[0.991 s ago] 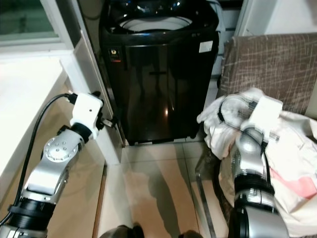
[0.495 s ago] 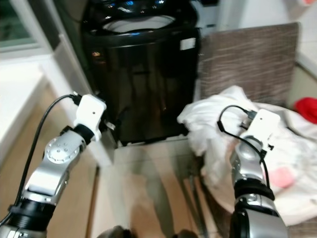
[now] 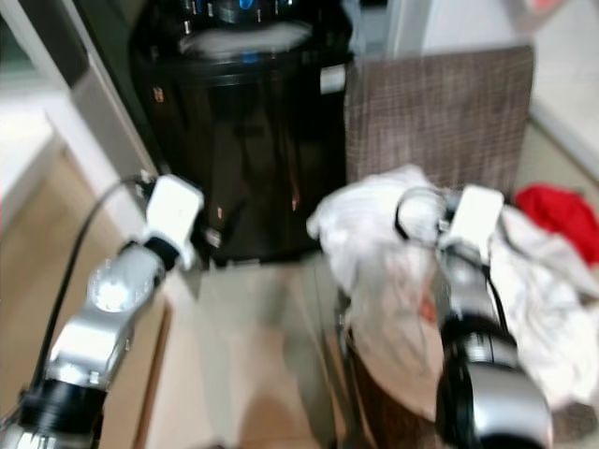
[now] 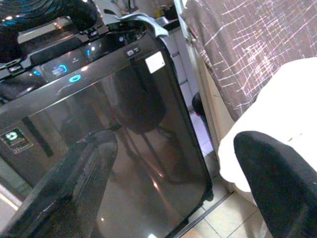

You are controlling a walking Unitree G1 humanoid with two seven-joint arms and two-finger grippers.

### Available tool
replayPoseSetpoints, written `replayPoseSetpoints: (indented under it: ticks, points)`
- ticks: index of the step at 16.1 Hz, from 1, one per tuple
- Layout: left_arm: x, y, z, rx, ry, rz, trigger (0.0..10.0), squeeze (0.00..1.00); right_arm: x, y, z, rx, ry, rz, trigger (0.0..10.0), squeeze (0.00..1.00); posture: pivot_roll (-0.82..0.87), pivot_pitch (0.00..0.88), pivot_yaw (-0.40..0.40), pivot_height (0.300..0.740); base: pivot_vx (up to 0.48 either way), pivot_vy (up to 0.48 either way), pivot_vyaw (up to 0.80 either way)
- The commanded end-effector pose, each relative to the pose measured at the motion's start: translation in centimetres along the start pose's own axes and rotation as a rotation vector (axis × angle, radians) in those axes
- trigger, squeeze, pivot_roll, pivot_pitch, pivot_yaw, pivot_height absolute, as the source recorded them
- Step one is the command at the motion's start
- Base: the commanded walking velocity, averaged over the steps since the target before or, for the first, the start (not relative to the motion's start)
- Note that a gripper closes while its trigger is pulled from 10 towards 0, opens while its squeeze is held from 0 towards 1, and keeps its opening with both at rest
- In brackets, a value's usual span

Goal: Clothes washing

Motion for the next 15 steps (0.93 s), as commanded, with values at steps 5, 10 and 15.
replayPoseSetpoints:
  ticks: [5,10,15]
  points:
    - [-0.7,0.1,-1.2,0.013,0.04,-0.003,10.0,0.0,0.2,0.2,-2.2,-0.021,0.133,-0.08,10.0,0.0,-0.07,0.023,0.063,0.74,0.0,0.0,0.0]
    - [-0.8,0.2,-1.3,0.007,0.046,-0.003,10.0,0.0,-0.3,0.7,-3.0,-0.069,0.189,-0.036,10.0,0.87,-0.07,0.027,0.062,0.74,0.0,0.0,0.0]
    - [-0.3,0.2,-1.0,0.003,0.027,-0.001,10.0,0.0,0.1,2.1,-2.7,-0.172,0.192,0.017,10.0,1.0,-0.1,0.029,0.079,0.74,0.0,0.0,0.0]
Point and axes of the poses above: a point about 5 cm out from each wrist's last joint towards the gripper, its own x axis pointing out of the wrist towards the gripper, its own y axis along the axis of the wrist's last joint, z = x × y, the point moved 4 cm from there along x, pointing out of the wrist towards the gripper, and after that the axes turned 4 degrees about -x, right-handed, at the moved point
